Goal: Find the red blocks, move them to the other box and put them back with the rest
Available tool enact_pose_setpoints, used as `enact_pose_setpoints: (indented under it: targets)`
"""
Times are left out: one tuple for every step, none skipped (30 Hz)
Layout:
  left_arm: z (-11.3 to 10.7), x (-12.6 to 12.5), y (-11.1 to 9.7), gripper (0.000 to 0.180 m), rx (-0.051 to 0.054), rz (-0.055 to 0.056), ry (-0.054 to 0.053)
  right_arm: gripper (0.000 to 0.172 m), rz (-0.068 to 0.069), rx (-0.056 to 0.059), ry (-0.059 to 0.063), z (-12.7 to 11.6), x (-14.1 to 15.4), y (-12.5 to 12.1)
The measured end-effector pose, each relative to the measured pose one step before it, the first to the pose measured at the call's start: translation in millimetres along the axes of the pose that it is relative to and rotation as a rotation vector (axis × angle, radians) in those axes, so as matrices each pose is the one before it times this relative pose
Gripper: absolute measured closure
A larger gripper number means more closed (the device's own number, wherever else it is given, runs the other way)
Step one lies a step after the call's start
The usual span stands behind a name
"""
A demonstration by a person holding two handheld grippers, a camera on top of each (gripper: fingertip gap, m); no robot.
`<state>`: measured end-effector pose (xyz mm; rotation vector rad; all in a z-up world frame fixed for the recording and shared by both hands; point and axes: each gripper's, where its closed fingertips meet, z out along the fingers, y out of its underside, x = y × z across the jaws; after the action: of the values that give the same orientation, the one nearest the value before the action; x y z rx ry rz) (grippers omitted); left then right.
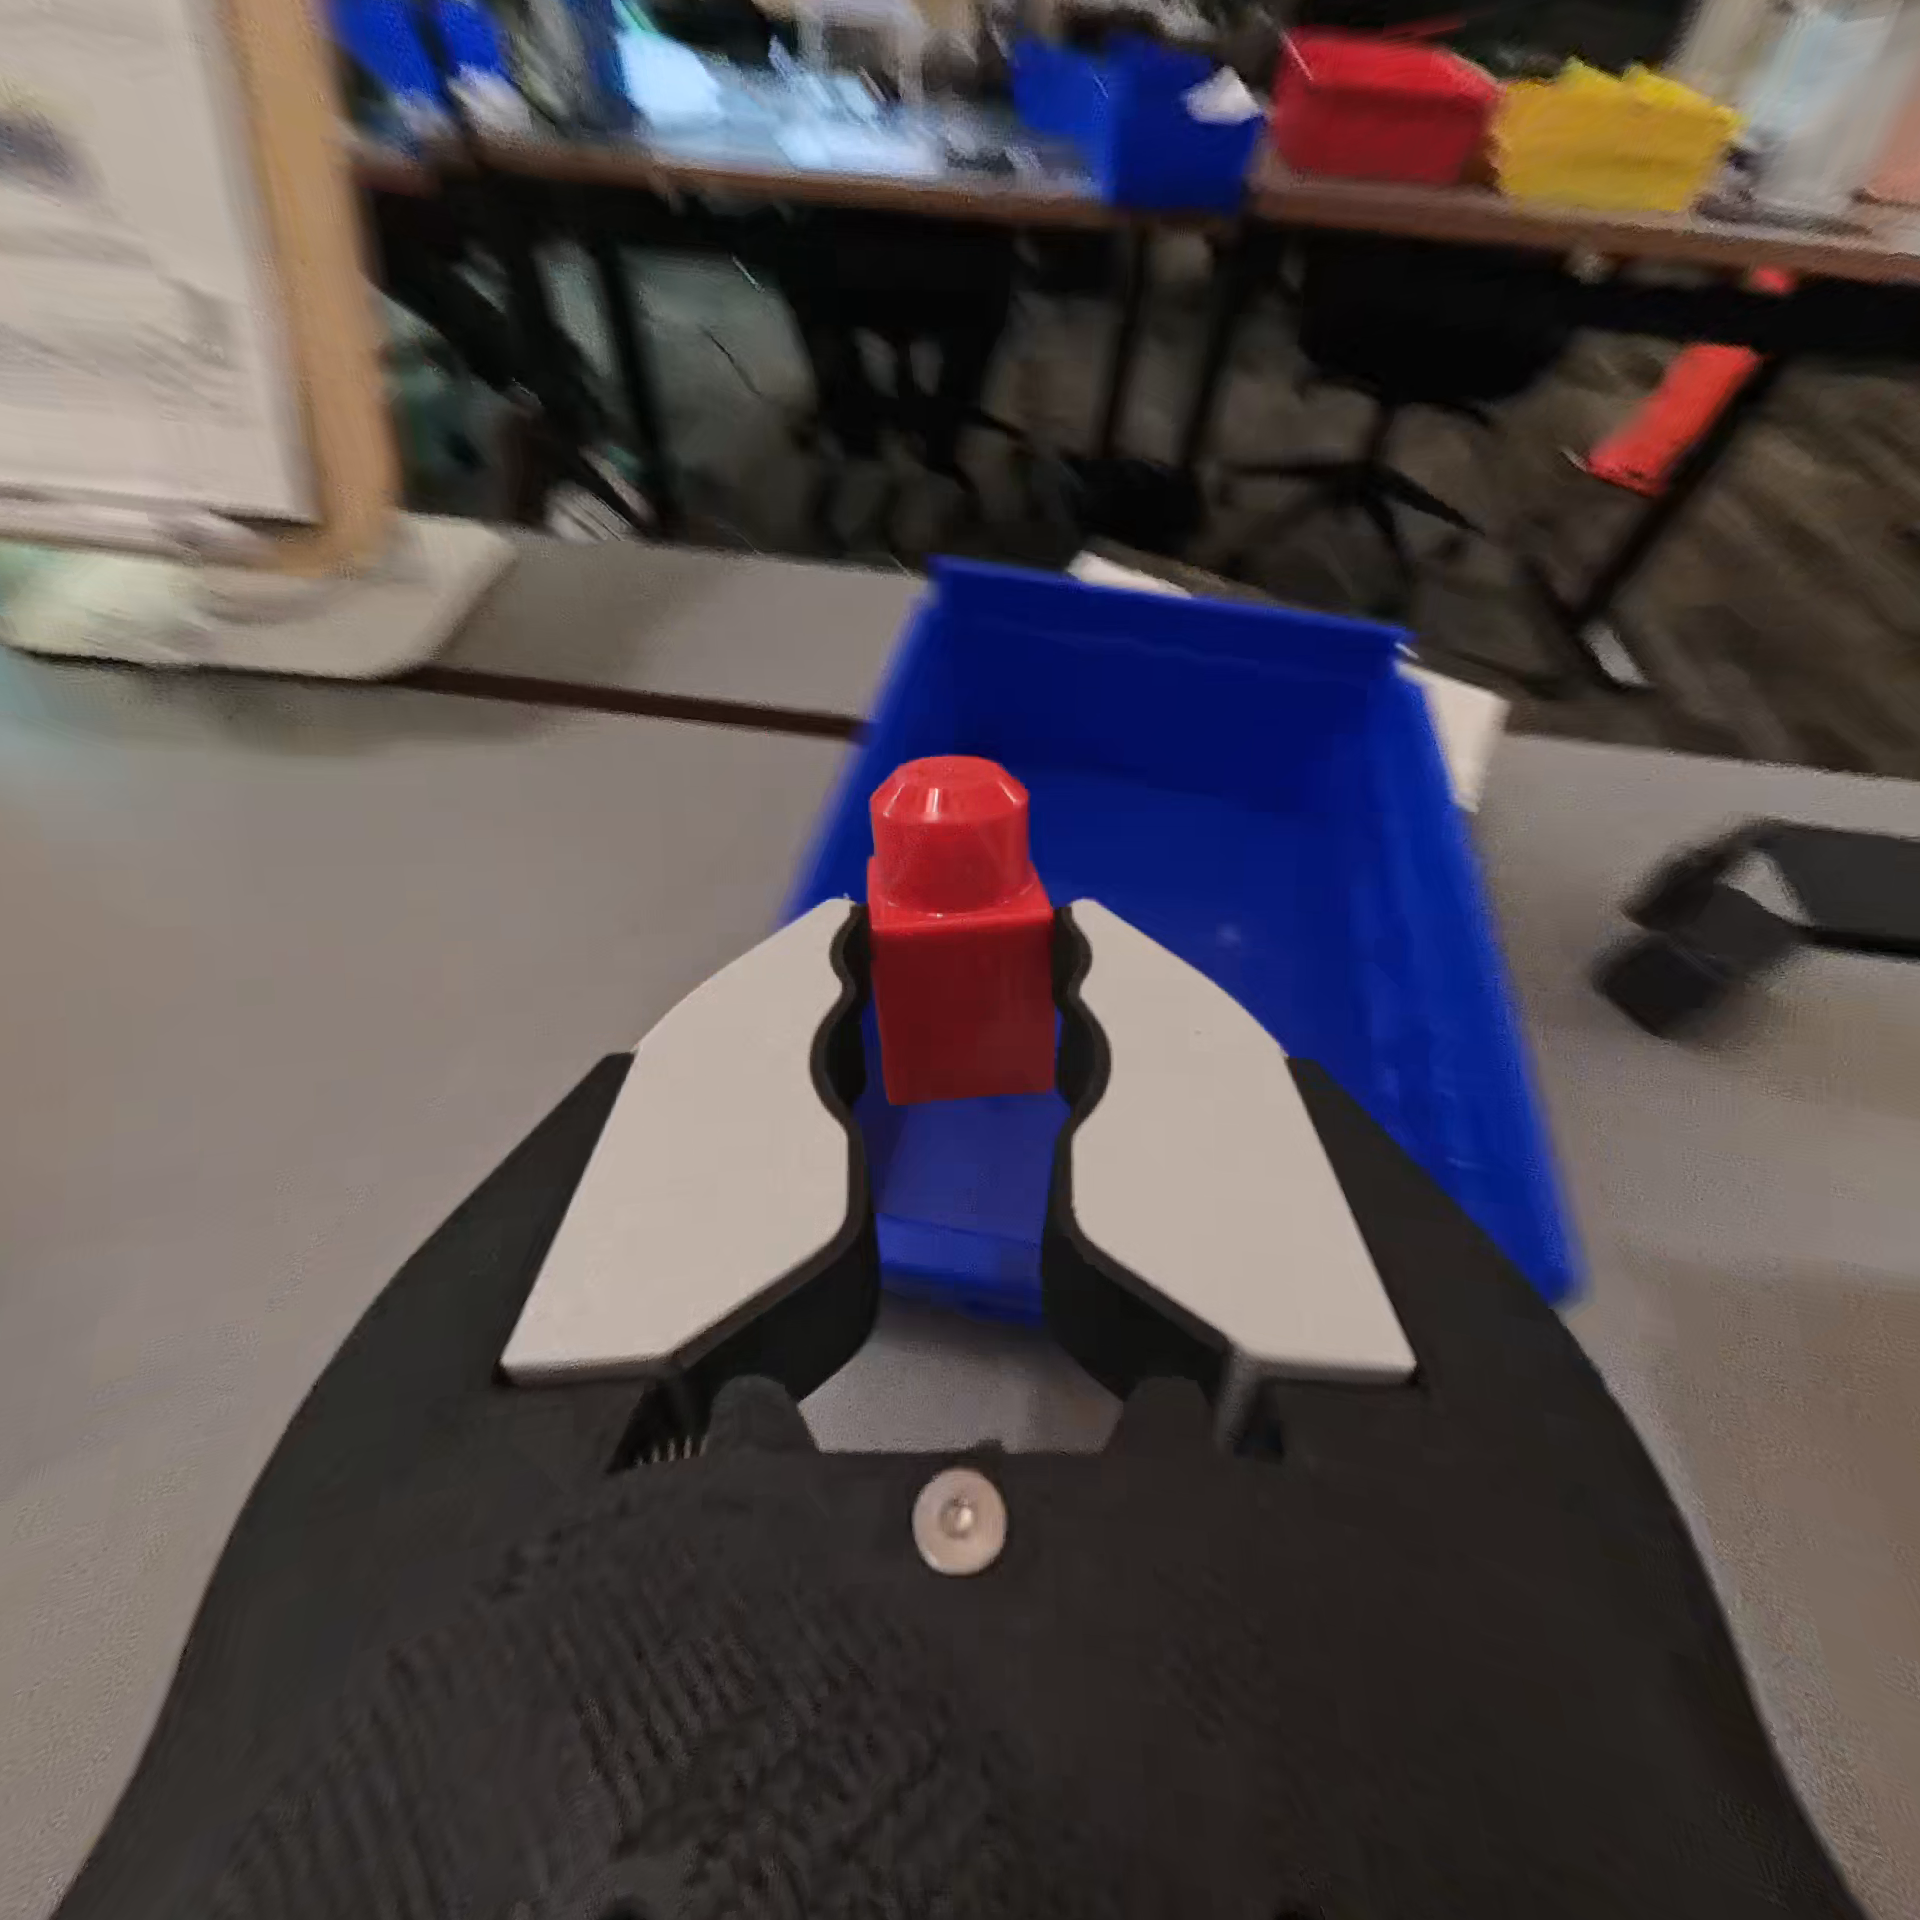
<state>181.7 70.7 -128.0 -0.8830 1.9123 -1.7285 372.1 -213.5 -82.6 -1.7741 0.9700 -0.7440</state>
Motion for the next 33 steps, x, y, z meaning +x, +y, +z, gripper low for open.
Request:
enact_pose_setpoints:
  targets:
    - [0.11, 1.92, 5.35, 0.132, -0.0227, 0.0128, -0.0025, 0.137, -0.0180, -0.0849, 0.0646, 6.83, 24.98, 10.57]
    - [0.91, 0.50, 5.55, 0.133, -0.0212, 0.0165, -0.0101, 0.138, -0.0208, -0.0924, 0.0409, 9.72, 18.67, 11.99]
    - [1.80, -0.22, 5.34, 0.133, -0.0232, 0.0127, -0.0113, 0.138, -0.0175, -0.0926, 0.0111, 11.54, 11.80, 11.94]
    - [2.38, 0.25, 5.07, 0.134, -0.0288, 0.0057, -0.0047, 0.138, -0.0044, -0.0727, 0.0128, 11.68, 9.75, 9.09]
    - [2.38, 0.53, 4.07, 0.134, -0.0312, 0.0028, -0.0038, 0.138, -0.0056, -0.0614, 0.0111, 10.77, 7.70, 7.25]
    - [1.81, 0.67, 3.04, 0.134, -0.0280, 0.0088, -0.0046, 0.137, -0.0084, -0.0517, 0.0224, 8.44, 7.35, 5.74]
    - [1.06, 1.21, 2.41, 0.133, -0.0226, 0.0205, -0.0038, 0.137, -0.0154, -0.0374, 0.0272, 6.04, 5.97, 3.80]
    - [0.38, 0.78, 2.16, 0.133, -0.0163, 0.0305, -0.0081, 0.137, -0.0179, -0.0292, 0.0229, 5.12, 3.91, 2.72]
    - [0.29, -0.21, 2.43, 0.133, -0.0142, 0.0329, -0.0134, 0.138, -0.0194, -0.0299, 0.0153, 5.05, 2.05, 2.71]
    - [0.66, -0.74, 3.23, 0.133, -0.0181, 0.0275, -0.0128, 0.137, -0.0179, -0.0269, 0.0098, 4.98, 0.99, 2.53]
    - [0.99, -1.04, 3.79, 0.133, -0.0217, 0.0165, -0.0115, 0.137, -0.0094, -0.0176, 0.0080, 4.69, 0.94, 1.64]
    - [1.37, -1.40, 3.87, 0.133, -0.0224, 0.0063, -0.0112, 0.137, -0.0002, -0.0227, -0.0049, 4.19, 0.02, 2.67]
    - [1.31, -1.07, 3.02, 0.133, -0.0192, 0.0013, -0.0092, 0.137, 0.0048, -0.0234, -0.0120, 2.98, -0.54, 3.04]
    - [1.01, -0.70, 2.14, 0.133, -0.0135, 0.0007, -0.0059, 0.132, 0.0057, -0.0056, -0.0115, 1.43, -0.37, 0.88]
    - [0.51, -0.40, 1.23, 0.132, -0.0076, 0.0024, -0.0036, 0.123, 0.0110, 0.0137, 0.0027, -0.52, 1.39, -1.12]
    - [0.06, -0.26, 0.33, 0.132, -0.0007, 0.0028, -0.0029, 0.117, 0.0085, 0.0206, 0.0080, -2.07, 1.98, -1.77]
    - [-0.20, -0.60, -0.27, 0.132, 0.0046, -0.0017, -0.0015, 0.115, 0.0071, 0.0212, 0.0040, -3.41, 1.25, -1.77]
    - [-0.39, -0.92, -0.78, 0.132, 0.0076, -0.0113, -0.0007, 0.113, 0.0094, 0.0207, 0.0030, -4.43, 0.94, -1.55]
    - [-0.42, -1.36, -1.11, 0.131, 0.0098, -0.0204, -0.0007, 0.112, 0.0085, 0.0203, -0.0042, -5.71, -0.82, -1.68]
    - [-0.65, -1.99, -1.52, 0.131, 0.0118, -0.0263, -0.0023, 0.112, 0.0049, 0.0291, -0.0113, -7.04, -3.56, -2.69]
    - [-0.97, -2.53, -1.93, 0.130, 0.0144, -0.0294, -0.0050, 0.111, 0.0009, 0.0441, -0.0168, -8.37, -6.35, -4.58]
    - [-1.21, -2.90, -2.34, 0.129, 0.0161, -0.0301, -0.0063, 0.110, -0.0025, 0.0578, -0.0285, -9.35, -10.13, -6.18]
    - [-1.51, -3.21, -2.59, 0.128, 0.0172, -0.0298, -0.0070, 0.110, 0.0000, 0.0732, -0.0418, -9.77, -14.05, -8.12]
    - [-2.04, -3.76, -2.99, 0.128, 0.0185, -0.0289, -0.0112, 0.109, 0.0038, 0.0853, -0.0539, -9.90, -17.76, -9.54]
    - [-2.64, -4.87, -3.50, 0.127, 0.0188, -0.0273, -0.0172, 0.109, 0.0090, 0.0826, -0.0602, -9.68, -20.43, -9.04]
    - [-3.43, -5.70, -3.95, 0.126, 0.0191, -0.0240, -0.0213, 0.108, 0.0147, 0.0797, -0.0632, -8.97, -21.90, -8.74]
    - [-4.37, -6.55, -4.47, 0.126, 0.0185, -0.0220, -0.0254, 0.108, 0.0150, 0.0762, -0.0526, -7.88, -21.02, -8.38]
    - [-5.66, -7.83, -5.22, 0.126, 0.0170, -0.0240, -0.0350, 0.108, 0.0110, 0.0701, -0.0417, -6.90, -19.54, -7.46]
    - [-7.52, -8.57, -6.76, 0.126, 0.0204, -0.0231, -0.0415, 0.108, 0.0059, 0.0631, -0.0347, -5.96, -17.87, -6.05]
    - [-9.34, -7.84, -7.88, 0.127, 0.0244, -0.0145, -0.0353, 0.108, 0.0073, 0.0564, -0.0204, -4.86, -14.72, -4.58]
    - [-10.74, -8.24, -8.52, 0.129, 0.0228, -0.0086, -0.0344, 0.108, 0.0095, 0.0493, -0.0094, -3.76, -12.00, -2.93]
    - [-11.99, -9.73, -8.28, 0.132, 0.0162, -0.0093, -0.0403, 0.108, 0.0070, 0.0370, -0.0148, -2.92, -11.60, -0.67]
    - [-12.68, -10.24, -8.05, 0.134, 0.0099, -0.0081, -0.0370, 0.109, 0.0096, 0.0244, -0.0184, -2.12, -10.65, 1.08]
